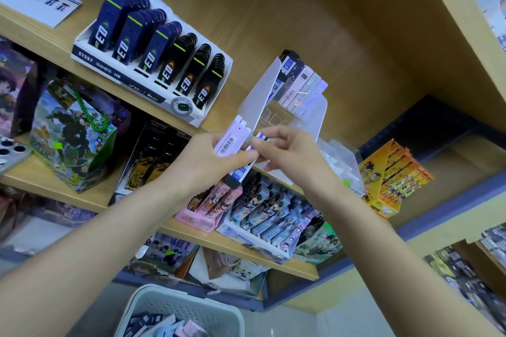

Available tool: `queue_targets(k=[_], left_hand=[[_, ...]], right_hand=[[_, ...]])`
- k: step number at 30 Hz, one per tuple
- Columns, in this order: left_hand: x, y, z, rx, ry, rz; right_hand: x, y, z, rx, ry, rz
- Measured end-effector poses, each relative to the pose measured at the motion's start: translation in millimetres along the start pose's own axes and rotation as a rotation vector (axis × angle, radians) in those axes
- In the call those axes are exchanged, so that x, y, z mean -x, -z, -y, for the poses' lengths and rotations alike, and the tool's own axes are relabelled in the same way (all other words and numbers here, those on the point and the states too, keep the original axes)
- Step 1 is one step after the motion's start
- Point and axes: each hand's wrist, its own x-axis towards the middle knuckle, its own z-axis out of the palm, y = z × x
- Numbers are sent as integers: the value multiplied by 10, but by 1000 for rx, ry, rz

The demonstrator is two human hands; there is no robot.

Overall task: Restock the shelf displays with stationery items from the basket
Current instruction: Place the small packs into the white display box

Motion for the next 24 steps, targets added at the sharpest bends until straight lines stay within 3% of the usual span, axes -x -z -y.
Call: queue_targets(k=[4, 7, 12, 17, 20, 24], left_hand=[[8, 37, -4, 16, 30, -17], [-3, 65, -22, 28, -3, -94], [-24, 76, -15, -32, -82, -133], [-6, -7, -23, -47, -66, -91], [-34, 20, 32, 14, 19, -64], [-71, -1, 121, 82, 115, -62]], right_hand=[[12, 153, -49, -255, -24, -93], [77, 184, -100, -273, 2, -63], [166, 166, -128, 242, 120, 160], [181, 63, -103, 347, 133, 240], [135, 145, -36, 250, 101, 174], [-9, 291, 77, -27, 110, -115]])
